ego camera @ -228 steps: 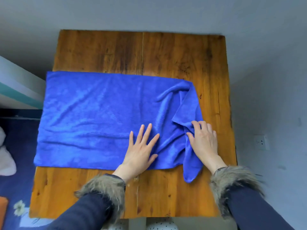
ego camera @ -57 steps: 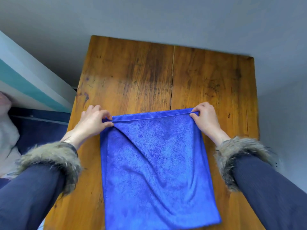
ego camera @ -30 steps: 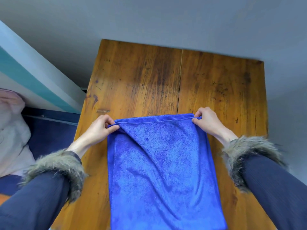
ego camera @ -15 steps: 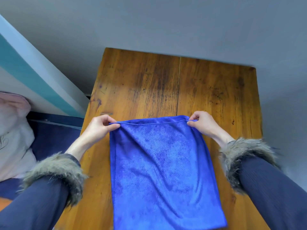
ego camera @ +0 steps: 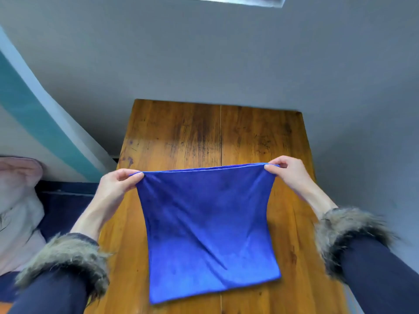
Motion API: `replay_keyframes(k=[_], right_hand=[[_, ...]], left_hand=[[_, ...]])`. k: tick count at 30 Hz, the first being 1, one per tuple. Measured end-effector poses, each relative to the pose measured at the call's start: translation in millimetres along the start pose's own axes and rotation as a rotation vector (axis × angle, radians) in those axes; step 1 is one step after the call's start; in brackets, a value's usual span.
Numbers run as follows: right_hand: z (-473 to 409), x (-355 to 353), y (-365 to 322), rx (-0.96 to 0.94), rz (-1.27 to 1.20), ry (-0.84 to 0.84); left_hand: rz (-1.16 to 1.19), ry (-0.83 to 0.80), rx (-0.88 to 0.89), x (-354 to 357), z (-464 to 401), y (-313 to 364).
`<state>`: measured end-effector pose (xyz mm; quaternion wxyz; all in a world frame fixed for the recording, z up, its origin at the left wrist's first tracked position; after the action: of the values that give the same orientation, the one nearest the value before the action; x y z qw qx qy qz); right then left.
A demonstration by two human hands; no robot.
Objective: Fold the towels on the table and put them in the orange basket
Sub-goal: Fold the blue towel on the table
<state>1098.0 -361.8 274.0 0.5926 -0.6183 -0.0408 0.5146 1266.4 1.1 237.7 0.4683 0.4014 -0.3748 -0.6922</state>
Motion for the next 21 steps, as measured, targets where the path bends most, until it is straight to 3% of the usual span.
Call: replay_keyframes(k=[6, 13, 21], right_hand=[[18, -56, -42, -0.107, -0.034, 0.0], [24, -116, -120, -0.276, -0.13, 0.047], [47, -151, -153, -0.362, -0.22, 0.122]], left_hand=[[0.035, 0.062, 0.117, -7, 47, 58], [-0.007, 0.138, 0.396, -24, 95, 147], [-0.01, 0.193, 0.558, -37, 114, 194]])
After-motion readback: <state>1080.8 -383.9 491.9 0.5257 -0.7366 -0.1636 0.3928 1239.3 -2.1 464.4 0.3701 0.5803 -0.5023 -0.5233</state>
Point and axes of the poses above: each hand's wrist, its own z-axis away from the middle knuckle, its own x-axis out of the palm, y = z × x, the point moved 2 cm from there along -z, towards the middle knuckle, and after that the axes turned 8 degrees about y, right-handed, at the moved point
